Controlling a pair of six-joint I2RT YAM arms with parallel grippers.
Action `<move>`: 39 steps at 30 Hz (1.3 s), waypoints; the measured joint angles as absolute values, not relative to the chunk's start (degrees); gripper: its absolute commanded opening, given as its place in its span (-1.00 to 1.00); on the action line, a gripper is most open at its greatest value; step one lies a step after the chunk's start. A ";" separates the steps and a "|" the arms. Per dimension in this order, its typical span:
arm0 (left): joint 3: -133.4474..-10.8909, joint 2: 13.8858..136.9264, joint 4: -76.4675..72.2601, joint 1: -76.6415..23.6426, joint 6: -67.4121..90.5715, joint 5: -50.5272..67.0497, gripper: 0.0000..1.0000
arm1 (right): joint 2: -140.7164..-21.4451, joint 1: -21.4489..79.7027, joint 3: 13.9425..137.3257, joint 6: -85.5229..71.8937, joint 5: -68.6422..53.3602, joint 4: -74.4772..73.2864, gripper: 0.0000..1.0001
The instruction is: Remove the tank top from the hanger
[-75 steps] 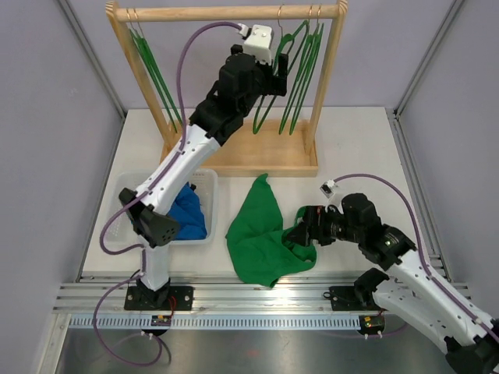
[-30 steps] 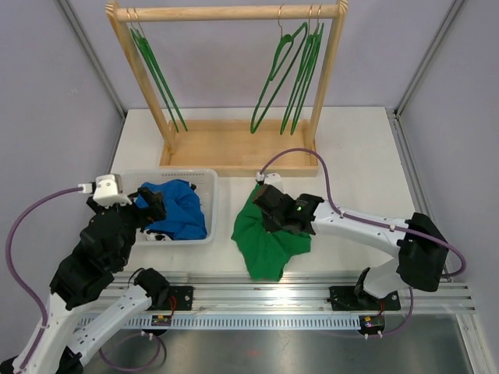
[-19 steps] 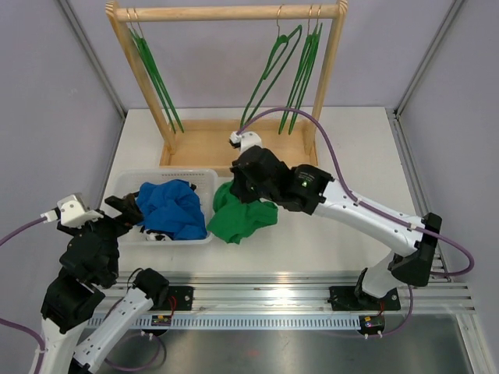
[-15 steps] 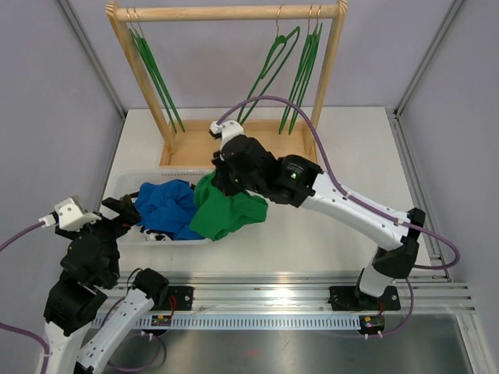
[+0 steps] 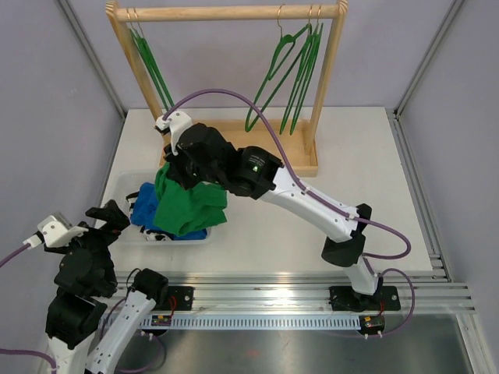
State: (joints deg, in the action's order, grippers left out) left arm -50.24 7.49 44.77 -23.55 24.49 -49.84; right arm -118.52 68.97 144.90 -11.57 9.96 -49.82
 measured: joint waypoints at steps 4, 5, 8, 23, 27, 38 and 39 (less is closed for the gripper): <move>-50.00 5.98 44.40 -23.53 24.62 -50.70 0.98 | -120.97 68.97 144.22 -7.73 9.32 -45.25 -1.00; -50.00 5.98 44.29 -23.53 24.64 -50.83 0.98 | -121.78 68.97 143.61 -6.81 9.30 -43.88 -1.00; -50.00 5.98 44.23 -23.53 24.91 -51.13 0.98 | -125.12 68.95 141.45 -4.84 8.84 -40.18 -1.00; -50.00 5.45 44.21 -23.53 25.54 -52.34 0.98 | -140.42 68.86 122.69 -10.02 -1.06 -22.20 -1.00; -50.00 5.45 44.18 -23.53 25.54 -52.31 0.98 | -139.39 68.75 116.07 -13.52 -2.26 -13.93 -0.99; -52.25 8.86 46.81 -23.51 25.23 -49.67 0.98 | -135.76 68.23 113.23 -20.01 -3.70 -12.38 0.38; -53.19 9.80 47.70 -23.51 25.21 -48.77 0.98 | -135.15 68.27 113.91 -20.01 -3.55 -13.78 0.60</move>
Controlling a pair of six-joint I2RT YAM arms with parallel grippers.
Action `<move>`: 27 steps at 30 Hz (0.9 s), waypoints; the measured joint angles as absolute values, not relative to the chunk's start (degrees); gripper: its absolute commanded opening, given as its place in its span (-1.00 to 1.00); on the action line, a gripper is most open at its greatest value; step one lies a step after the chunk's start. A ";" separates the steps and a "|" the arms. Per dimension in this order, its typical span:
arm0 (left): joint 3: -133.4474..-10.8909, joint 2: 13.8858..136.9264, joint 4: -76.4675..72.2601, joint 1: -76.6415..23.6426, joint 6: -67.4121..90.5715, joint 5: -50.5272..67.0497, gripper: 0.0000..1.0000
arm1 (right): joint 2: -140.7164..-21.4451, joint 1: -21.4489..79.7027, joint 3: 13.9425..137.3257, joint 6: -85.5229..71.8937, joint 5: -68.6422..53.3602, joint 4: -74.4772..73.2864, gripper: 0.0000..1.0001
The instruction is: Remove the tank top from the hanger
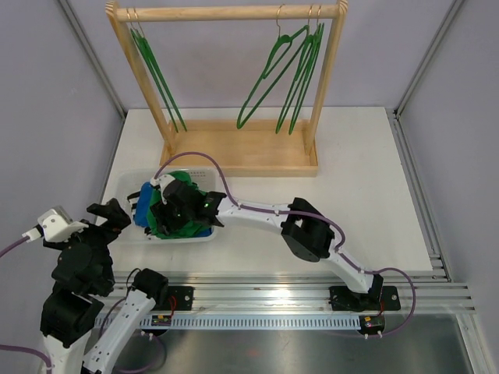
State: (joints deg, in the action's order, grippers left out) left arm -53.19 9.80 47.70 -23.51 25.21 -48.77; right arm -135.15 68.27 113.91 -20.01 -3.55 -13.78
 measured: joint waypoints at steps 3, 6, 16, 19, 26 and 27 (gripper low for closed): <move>-56.99 12.32 51.20 -23.51 25.10 -45.54 0.98 | -133.99 68.27 117.67 -19.73 -2.26 -18.11 0.86; -61.25 13.65 54.76 -23.51 25.15 -42.65 0.98 | -131.90 68.25 121.23 -18.63 0.69 -21.82 0.99; -72.55 17.58 63.72 -23.51 23.38 -33.23 0.98 | -105.08 68.25 105.32 -18.79 16.16 -24.86 0.99; -72.55 20.62 65.87 -23.51 22.09 -30.50 0.98 | -93.73 68.25 94.87 -21.34 22.55 -26.24 0.99; -69.91 23.40 68.58 -23.51 19.25 -27.68 0.98 | -68.51 68.20 74.22 -29.50 37.10 -39.62 0.99; -69.56 23.49 68.84 -23.51 19.09 -27.68 0.98 | -65.12 68.20 72.49 -30.65 39.07 -41.80 0.99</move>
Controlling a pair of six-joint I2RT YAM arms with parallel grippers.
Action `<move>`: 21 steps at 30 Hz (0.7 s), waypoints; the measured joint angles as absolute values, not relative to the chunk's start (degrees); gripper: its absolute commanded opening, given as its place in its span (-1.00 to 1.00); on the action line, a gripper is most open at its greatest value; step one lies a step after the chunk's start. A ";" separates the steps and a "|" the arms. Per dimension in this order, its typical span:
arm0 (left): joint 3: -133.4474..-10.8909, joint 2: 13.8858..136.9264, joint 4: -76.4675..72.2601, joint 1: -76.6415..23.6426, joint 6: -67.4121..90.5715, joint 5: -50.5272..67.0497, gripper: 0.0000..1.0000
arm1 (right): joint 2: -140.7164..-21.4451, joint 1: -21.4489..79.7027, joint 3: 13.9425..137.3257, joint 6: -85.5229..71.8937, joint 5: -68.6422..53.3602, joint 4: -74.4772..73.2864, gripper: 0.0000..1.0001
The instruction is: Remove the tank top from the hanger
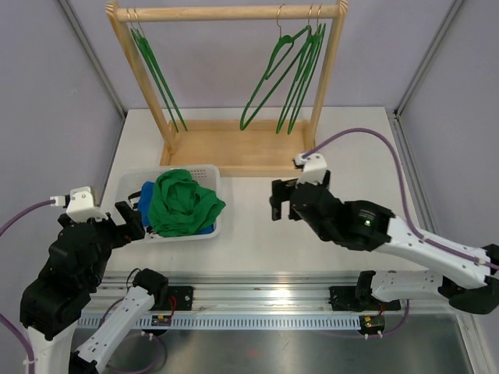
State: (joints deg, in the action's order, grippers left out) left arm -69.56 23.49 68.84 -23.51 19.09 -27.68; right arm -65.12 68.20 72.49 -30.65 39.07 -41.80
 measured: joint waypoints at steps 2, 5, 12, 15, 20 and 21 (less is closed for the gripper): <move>-68.99 23.59 69.12 -23.51 18.83 -27.70 0.98 | -59.46 68.20 70.43 -32.73 42.96 -47.27 0.99; -67.83 23.59 68.90 -23.51 18.28 -27.75 0.98 | -52.25 68.20 68.29 -35.73 48.82 -55.51 0.99; -63.70 22.48 65.76 -23.51 16.36 -28.40 0.98 | -41.10 68.20 68.82 -41.08 55.40 -72.40 0.99; -60.93 21.23 63.53 -23.51 15.64 -28.47 0.98 | -37.71 68.20 70.96 -40.95 56.62 -75.24 0.99; -58.00 20.43 59.90 -23.51 15.03 -28.40 0.98 | -37.30 68.20 72.88 -39.42 57.65 -76.60 0.99; -57.58 20.32 59.33 -23.51 14.98 -28.32 0.98 | -37.78 68.20 73.10 -39.16 57.80 -76.64 0.99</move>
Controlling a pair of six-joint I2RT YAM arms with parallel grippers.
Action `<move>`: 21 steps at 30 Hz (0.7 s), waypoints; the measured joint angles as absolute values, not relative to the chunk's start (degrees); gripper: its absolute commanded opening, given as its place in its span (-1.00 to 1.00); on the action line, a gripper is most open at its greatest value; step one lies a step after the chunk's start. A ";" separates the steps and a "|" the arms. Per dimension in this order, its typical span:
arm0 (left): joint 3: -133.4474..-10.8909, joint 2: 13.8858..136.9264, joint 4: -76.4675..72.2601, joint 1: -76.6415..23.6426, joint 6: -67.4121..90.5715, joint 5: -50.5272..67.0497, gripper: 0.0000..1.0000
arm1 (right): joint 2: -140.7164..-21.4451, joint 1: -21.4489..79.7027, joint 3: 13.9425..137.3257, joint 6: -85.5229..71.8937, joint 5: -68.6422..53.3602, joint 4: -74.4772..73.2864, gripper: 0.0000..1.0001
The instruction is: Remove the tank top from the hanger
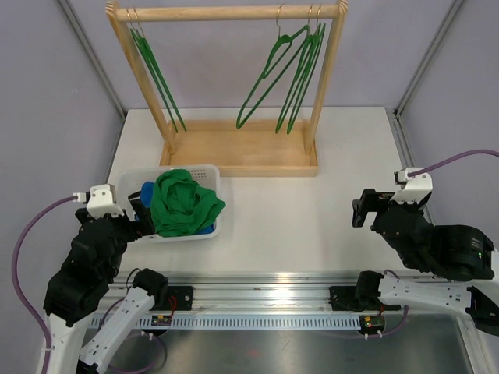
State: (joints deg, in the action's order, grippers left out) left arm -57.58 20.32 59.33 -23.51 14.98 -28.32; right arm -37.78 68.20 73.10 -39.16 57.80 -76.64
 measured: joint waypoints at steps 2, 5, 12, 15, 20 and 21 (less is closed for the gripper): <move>-57.17 20.21 58.52 -23.51 14.96 -28.25 0.98 | -39.05 68.20 73.49 -38.63 58.00 -76.64 0.99; -56.58 20.23 57.14 -23.51 14.92 -28.18 0.98 | -40.80 68.20 73.67 -38.02 58.06 -76.64 0.99; -56.49 20.21 56.36 -23.51 14.92 -28.01 0.98 | -41.69 68.20 73.67 -37.50 58.04 -76.66 0.99; -56.47 20.21 56.14 -23.51 14.92 -27.99 0.98 | -41.69 68.20 73.67 -37.36 58.02 -76.64 0.99; -56.47 20.23 55.75 -23.51 14.83 -27.99 0.98 | -41.69 68.20 73.56 -37.36 58.00 -76.58 0.99; -56.45 20.23 55.68 -23.51 14.81 -27.99 0.98 | -41.69 68.20 73.47 -37.36 58.00 -76.55 0.99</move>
State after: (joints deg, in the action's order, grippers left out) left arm -56.45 20.23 55.68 -23.51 14.81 -27.99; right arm -41.69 68.20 73.47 -37.36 58.00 -76.55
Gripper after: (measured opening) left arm 0.988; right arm 0.993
